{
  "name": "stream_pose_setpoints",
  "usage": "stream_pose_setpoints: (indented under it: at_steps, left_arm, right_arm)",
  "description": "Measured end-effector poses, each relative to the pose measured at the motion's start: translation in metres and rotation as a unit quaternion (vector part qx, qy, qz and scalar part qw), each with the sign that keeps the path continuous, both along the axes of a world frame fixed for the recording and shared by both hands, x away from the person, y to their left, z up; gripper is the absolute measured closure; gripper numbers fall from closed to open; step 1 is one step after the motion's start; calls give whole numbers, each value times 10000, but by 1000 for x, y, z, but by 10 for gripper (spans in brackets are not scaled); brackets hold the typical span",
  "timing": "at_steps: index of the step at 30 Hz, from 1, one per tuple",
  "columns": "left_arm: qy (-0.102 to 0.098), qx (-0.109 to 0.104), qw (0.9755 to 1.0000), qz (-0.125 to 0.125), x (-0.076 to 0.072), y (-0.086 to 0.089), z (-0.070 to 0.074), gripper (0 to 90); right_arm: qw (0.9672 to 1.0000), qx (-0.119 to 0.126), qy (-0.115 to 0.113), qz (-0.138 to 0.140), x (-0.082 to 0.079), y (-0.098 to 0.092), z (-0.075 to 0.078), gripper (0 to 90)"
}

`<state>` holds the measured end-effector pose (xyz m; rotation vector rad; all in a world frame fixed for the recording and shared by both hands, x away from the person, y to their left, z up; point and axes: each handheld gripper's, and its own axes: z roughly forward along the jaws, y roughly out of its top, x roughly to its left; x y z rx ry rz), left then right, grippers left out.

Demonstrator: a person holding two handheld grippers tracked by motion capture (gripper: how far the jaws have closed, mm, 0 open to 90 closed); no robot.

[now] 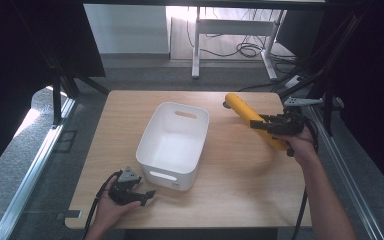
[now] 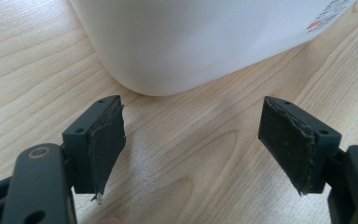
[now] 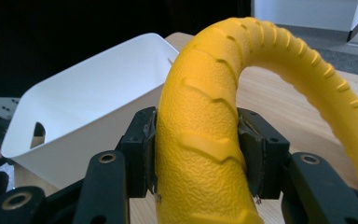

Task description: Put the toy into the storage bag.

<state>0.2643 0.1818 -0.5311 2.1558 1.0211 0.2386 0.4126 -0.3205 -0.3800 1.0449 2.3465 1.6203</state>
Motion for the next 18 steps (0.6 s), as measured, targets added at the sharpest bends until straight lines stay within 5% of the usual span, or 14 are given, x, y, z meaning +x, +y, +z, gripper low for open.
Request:
stream_pose_setpoints:
  at_steps: [12,18]
  left_arm:
    - [-7,6,10000,-24,0,-1,0,228]
    - [6,15,10000,-28,0,-2,-1,228]
  right_arm:
    - [9982,570,-150,50,-10,-10,22,513]
    - [9974,659,-280,88,-17,-9,28,513]
